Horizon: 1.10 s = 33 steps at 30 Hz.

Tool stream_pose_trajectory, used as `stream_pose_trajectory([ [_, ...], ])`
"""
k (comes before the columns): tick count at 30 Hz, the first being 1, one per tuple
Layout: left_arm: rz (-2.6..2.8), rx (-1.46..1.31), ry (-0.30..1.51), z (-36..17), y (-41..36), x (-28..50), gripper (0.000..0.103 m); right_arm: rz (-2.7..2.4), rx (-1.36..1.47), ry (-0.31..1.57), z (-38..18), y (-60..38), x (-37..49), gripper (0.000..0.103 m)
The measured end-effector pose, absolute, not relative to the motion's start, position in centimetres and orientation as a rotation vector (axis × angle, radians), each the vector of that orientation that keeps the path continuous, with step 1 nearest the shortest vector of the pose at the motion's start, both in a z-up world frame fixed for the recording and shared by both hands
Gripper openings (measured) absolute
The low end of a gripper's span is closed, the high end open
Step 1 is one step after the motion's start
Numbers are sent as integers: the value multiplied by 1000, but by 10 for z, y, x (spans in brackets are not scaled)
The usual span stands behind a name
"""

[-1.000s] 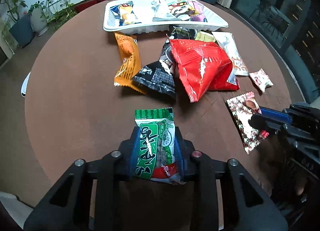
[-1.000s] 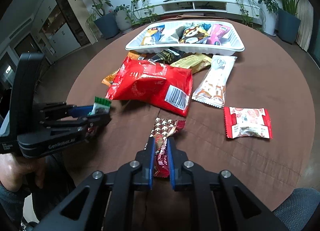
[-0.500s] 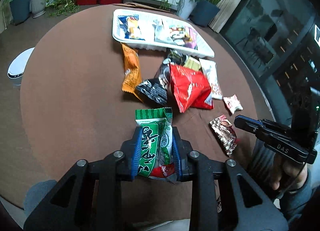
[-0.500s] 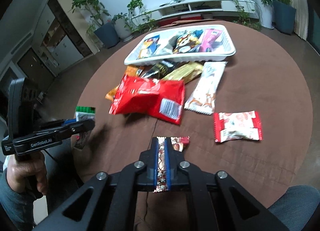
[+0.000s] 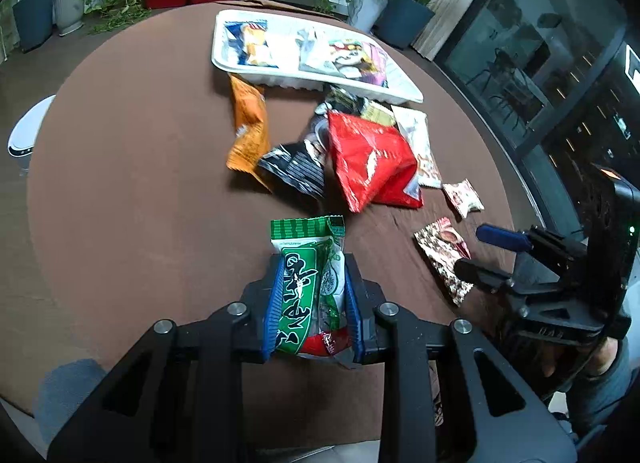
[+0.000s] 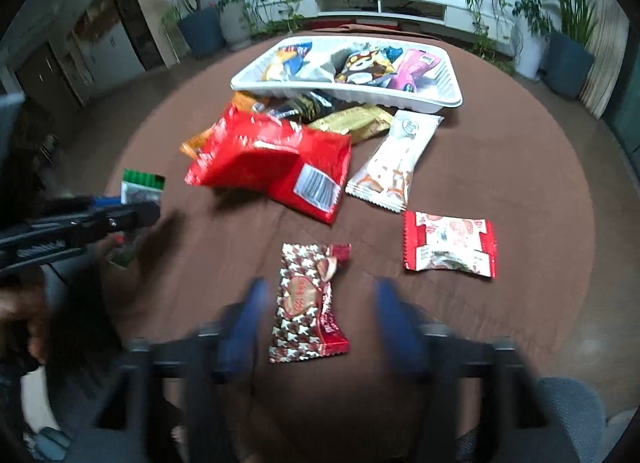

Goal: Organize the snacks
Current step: 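Carry the green packet with the left tool into the tray while the right tool carries the chocolate wrapper there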

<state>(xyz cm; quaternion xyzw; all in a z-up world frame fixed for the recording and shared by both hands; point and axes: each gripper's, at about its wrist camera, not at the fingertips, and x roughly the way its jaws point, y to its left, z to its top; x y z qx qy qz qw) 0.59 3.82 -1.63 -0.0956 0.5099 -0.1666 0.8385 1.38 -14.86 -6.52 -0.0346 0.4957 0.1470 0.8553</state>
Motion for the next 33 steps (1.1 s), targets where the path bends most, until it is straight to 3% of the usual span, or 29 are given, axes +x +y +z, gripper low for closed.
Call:
stream_pose_trajectory([
  [3, -362, -197, 1089, -22, 34, 4, 25, 314, -132, 1058, -72, -138, 11, 65],
  [4, -365, -194, 1093, -24, 33, 3, 25, 314, -157, 1080, -77, -133, 12, 47],
  [5, -366, -191, 1093, -24, 31, 2, 25, 319, -170, 1100, -81, -131, 12, 36],
  [11, -377, -178, 1095, -29, 25, -1, 25, 335, -156, 1127, -85, -133, 10, 25],
  [13, -382, -181, 1092, -28, 25, -2, 25, 337, -152, 1116, -81, -134, 10, 15],
  [21, -406, -207, 1069, -17, 28, -1, 25, 361, -85, 1080, -62, -144, 12, 15],
  [33, -467, -273, 961, 40, 42, 35, 25, 423, 57, 1016, -20, -165, 45, 15],
])
